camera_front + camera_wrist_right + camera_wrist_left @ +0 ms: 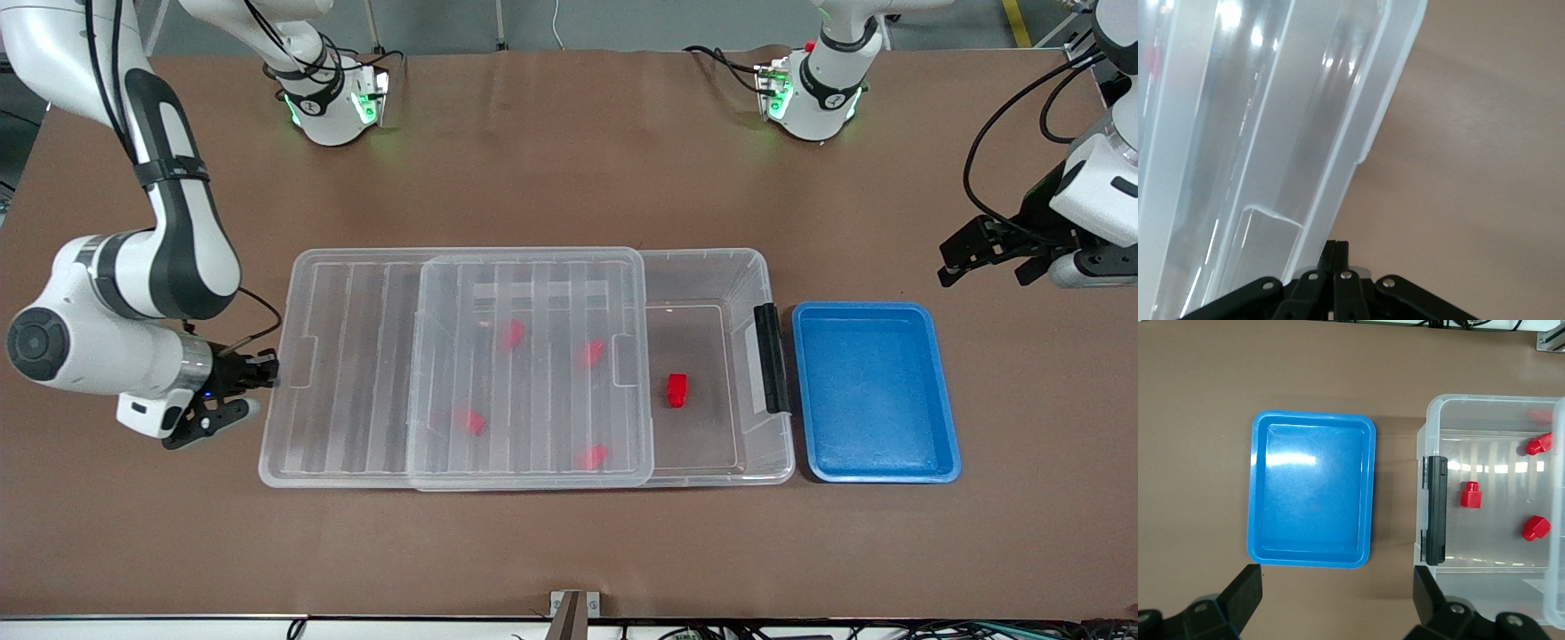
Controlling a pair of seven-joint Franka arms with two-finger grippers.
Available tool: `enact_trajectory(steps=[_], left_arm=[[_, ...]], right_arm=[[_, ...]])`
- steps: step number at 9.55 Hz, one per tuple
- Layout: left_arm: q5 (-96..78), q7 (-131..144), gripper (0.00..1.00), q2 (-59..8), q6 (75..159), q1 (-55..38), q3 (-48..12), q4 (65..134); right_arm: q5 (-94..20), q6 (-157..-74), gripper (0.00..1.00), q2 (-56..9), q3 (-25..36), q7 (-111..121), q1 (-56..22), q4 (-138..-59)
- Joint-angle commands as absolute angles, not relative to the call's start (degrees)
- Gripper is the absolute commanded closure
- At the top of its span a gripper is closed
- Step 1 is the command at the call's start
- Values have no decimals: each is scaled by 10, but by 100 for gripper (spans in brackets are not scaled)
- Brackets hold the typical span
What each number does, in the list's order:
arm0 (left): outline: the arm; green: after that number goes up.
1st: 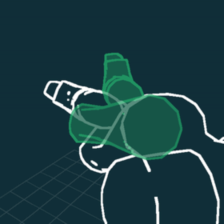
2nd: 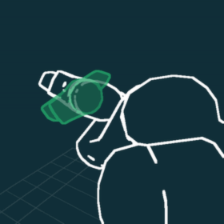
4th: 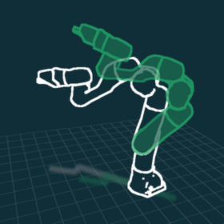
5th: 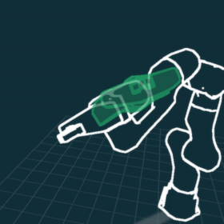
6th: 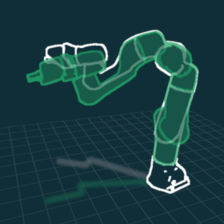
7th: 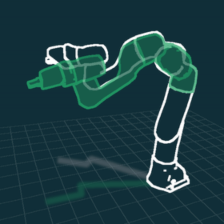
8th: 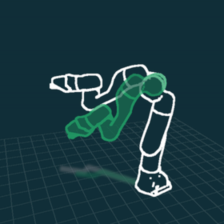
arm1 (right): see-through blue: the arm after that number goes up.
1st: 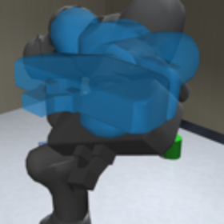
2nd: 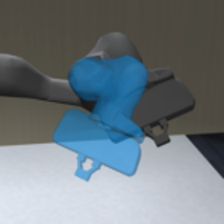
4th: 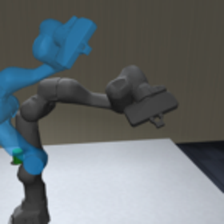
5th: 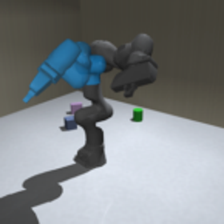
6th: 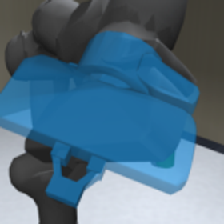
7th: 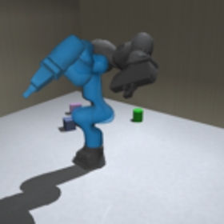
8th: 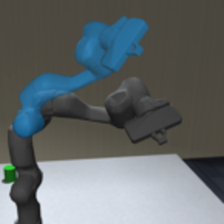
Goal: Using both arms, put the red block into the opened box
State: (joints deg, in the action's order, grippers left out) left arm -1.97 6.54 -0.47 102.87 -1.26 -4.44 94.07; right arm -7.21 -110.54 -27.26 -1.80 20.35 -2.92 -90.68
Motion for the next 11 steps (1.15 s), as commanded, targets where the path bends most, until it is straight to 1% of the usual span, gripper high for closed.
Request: enact_trajectory(steps=[1, 3, 5, 7, 9, 11], left_arm=[[-20, 57, 0, -25, 1020, -12, -44, 932], [-18, 72, 0, -21, 998, -10, -44, 933], [-18, 155, 0, -16, 1001, -11, -45, 930], [15, 171, 0, -18, 1017, -11, -45, 928], [41, 171, 0, -18, 1014, -13, -48, 927], [39, 146, 0, -18, 980, -12, -49, 911]], right_arm=[[-83, -1099, 100, -276, -53, 137, -32, -897], [-83, -1104, 100, -284, -61, 93, -54, -895], [-83, -1105, 100, -295, -62, 72, -72, -887], [-83, -1114, 100, -298, -62, 52, -86, -887], [-81, -1124, 100, -308, -62, 27, -103, -886], [-77, -1122, 100, -308, -61, 33, -97, -878]])
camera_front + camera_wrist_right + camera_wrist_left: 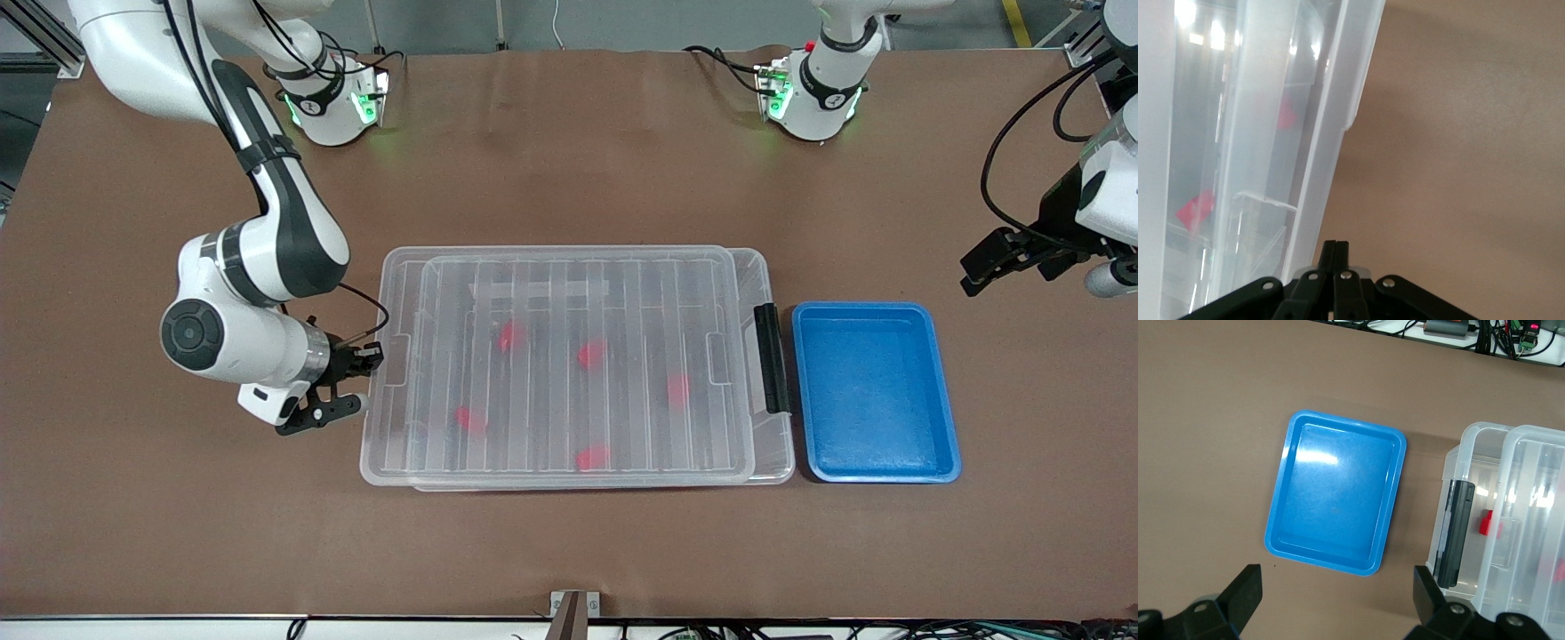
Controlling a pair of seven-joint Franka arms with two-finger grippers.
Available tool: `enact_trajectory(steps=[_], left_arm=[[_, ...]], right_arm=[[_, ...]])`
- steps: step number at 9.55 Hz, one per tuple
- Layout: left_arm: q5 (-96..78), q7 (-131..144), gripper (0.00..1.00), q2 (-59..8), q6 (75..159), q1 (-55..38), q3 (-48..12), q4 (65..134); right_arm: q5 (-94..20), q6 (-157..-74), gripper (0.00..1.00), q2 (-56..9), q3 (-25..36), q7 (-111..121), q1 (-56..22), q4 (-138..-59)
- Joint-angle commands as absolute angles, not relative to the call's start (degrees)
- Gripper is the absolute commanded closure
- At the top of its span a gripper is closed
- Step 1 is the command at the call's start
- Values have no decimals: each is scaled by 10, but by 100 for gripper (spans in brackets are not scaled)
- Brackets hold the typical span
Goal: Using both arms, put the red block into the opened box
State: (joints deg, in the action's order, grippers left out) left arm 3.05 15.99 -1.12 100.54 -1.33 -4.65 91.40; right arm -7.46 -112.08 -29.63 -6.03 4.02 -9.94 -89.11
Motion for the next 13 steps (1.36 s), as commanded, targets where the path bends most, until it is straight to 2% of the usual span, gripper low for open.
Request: enact_trajectory(steps=[1, 2, 3, 5, 8, 10, 12, 13], left_arm=[[33, 129, 0, -22, 952, -11, -47, 894], [32, 128, 0, -32, 932, -13, -47, 880], [33, 128, 0, -34, 926, -17, -47, 879], [36, 129, 0, -36, 926, -17, -47, 879], [38, 141, 0, -54, 926, -19, -50, 879], [40, 137, 0, -54, 926, -15, -49, 874], [30, 128, 0, -54, 926, -12, -47, 868], [28, 127, 0, -55, 926, -12, -47, 865]], right_arm=[[-75, -1120, 98, -308, -61, 29, -98, -877], [-72, -1102, 69, -296, -56, 18, -95, -875], [-55, -1088, 1, -258, -50, -55, -84, -881], [51, -1059, 0, -185, -54, -219, -67, -885], [48, -957, 0, -54, -53, -224, 8, -889], [10, -843, 0, 18, -23, -160, 21, -889], [-13, -827, 0, 32, 39, -49, 21, -889], [-17, -831, 0, 28, 47, -21, 22, -885]])
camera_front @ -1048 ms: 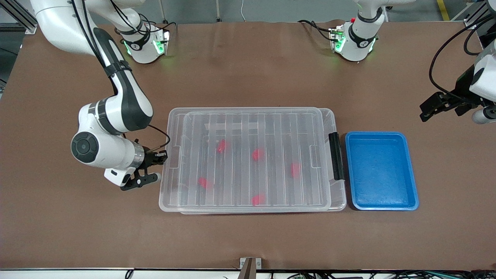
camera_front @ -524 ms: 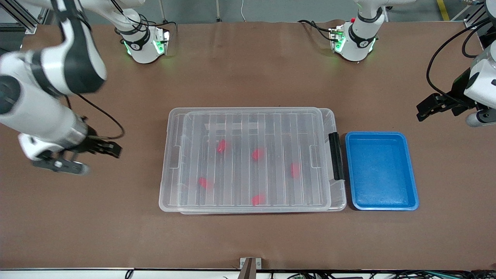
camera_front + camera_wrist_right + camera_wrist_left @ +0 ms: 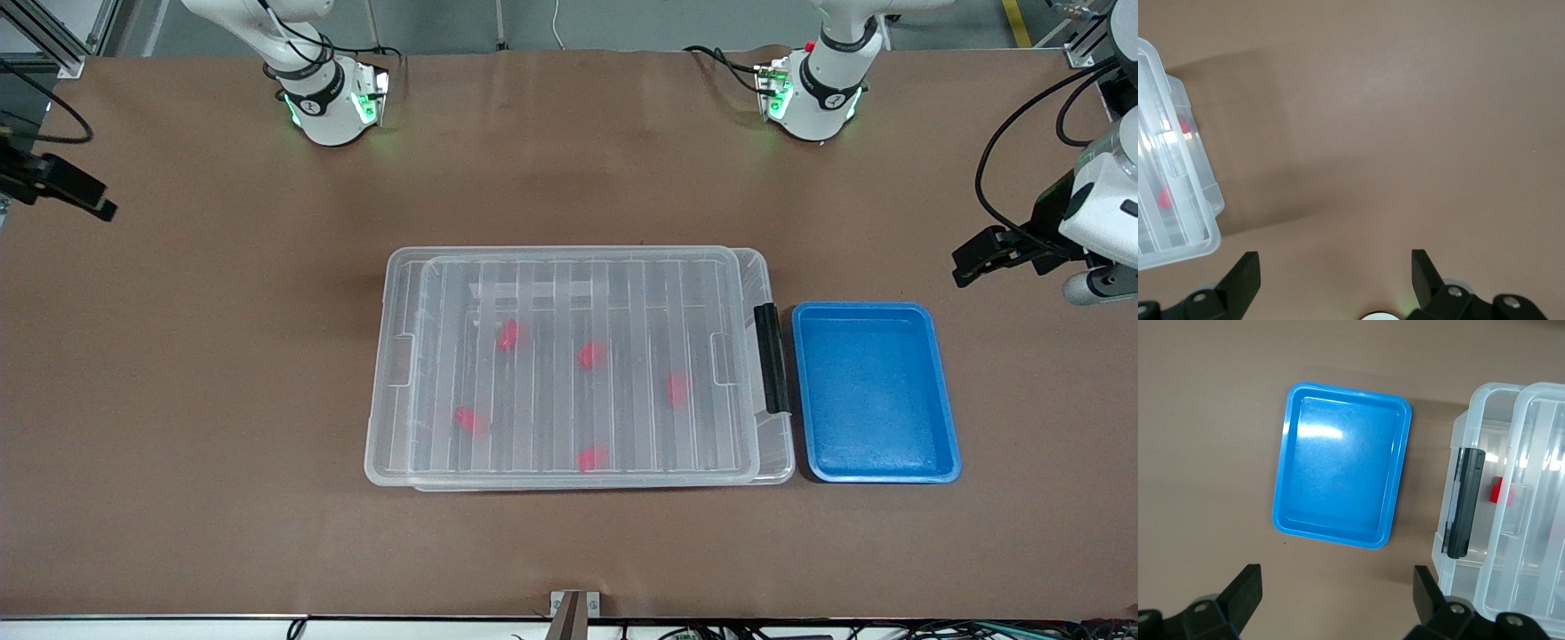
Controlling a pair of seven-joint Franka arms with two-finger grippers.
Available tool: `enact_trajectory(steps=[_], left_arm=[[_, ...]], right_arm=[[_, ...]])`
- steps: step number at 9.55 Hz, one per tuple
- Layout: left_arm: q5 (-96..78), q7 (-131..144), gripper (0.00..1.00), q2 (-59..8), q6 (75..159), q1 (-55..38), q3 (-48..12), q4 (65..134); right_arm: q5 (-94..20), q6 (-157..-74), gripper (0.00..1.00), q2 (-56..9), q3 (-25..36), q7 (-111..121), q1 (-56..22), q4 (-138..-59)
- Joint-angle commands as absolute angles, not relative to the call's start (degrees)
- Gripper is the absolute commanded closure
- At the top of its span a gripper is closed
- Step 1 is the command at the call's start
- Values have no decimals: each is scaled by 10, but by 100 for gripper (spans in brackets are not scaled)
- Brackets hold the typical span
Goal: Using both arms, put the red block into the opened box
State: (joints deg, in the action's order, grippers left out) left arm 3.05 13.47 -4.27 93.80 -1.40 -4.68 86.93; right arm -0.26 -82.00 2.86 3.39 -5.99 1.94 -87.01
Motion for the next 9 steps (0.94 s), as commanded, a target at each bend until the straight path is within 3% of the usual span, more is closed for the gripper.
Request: enact_trajectory(steps=[1, 9], left_arm=[[22, 126, 0, -55, 927, -12, -47, 865], [-4, 86, 0, -58, 926, -10, -44, 853]], right_arm=[[-15, -832, 0, 27, 47, -20, 25, -875], [-16, -827, 0, 25, 47, -19, 19, -872]])
